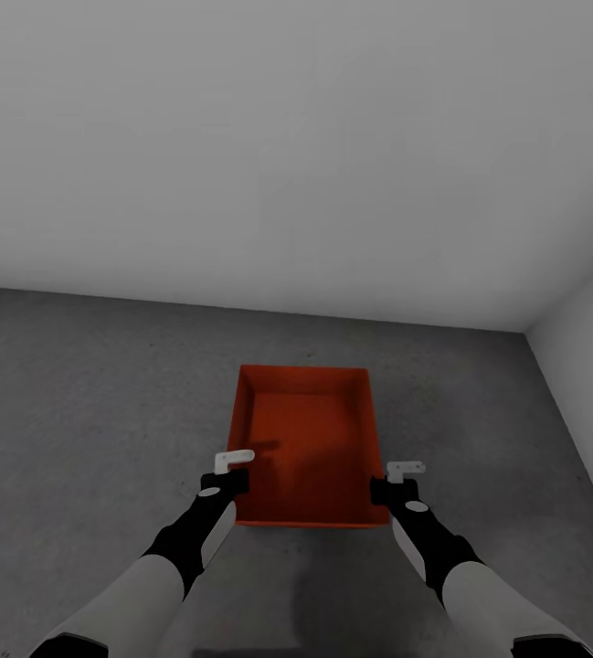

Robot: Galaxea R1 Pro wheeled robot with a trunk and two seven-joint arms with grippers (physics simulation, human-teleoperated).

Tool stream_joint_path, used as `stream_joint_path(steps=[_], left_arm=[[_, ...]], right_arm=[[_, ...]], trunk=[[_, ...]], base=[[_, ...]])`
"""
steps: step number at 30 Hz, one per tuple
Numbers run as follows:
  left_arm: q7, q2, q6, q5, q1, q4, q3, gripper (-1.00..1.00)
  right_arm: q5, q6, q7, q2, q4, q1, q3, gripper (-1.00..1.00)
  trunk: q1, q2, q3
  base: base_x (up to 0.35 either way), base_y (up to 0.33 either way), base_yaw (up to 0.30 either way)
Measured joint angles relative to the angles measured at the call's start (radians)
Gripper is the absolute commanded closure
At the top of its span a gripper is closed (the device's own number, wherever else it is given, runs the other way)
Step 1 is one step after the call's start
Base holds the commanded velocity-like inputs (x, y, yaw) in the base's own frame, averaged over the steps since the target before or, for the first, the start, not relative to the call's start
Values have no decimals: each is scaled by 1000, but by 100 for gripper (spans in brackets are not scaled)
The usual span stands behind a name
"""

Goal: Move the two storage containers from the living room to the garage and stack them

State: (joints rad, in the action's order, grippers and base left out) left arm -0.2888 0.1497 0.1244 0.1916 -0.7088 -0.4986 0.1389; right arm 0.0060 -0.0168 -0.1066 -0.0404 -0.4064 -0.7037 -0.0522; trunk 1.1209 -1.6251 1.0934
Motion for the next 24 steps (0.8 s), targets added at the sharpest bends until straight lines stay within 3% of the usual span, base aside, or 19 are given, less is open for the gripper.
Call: stream_joint_path(steps=[23,24], left_arm=[[-1,0,9,-3,0,-7,-1,100],[-2,0,9,-1,0,-7,0,100]], right_arm=[[4,-6,1,-1,-3,0,5,100],[4,-6,1,-1,-3,0,5,-100]], trunk=[[0,0,0],[0,0,0]], base=[[0,0,0],[0,0,0]])
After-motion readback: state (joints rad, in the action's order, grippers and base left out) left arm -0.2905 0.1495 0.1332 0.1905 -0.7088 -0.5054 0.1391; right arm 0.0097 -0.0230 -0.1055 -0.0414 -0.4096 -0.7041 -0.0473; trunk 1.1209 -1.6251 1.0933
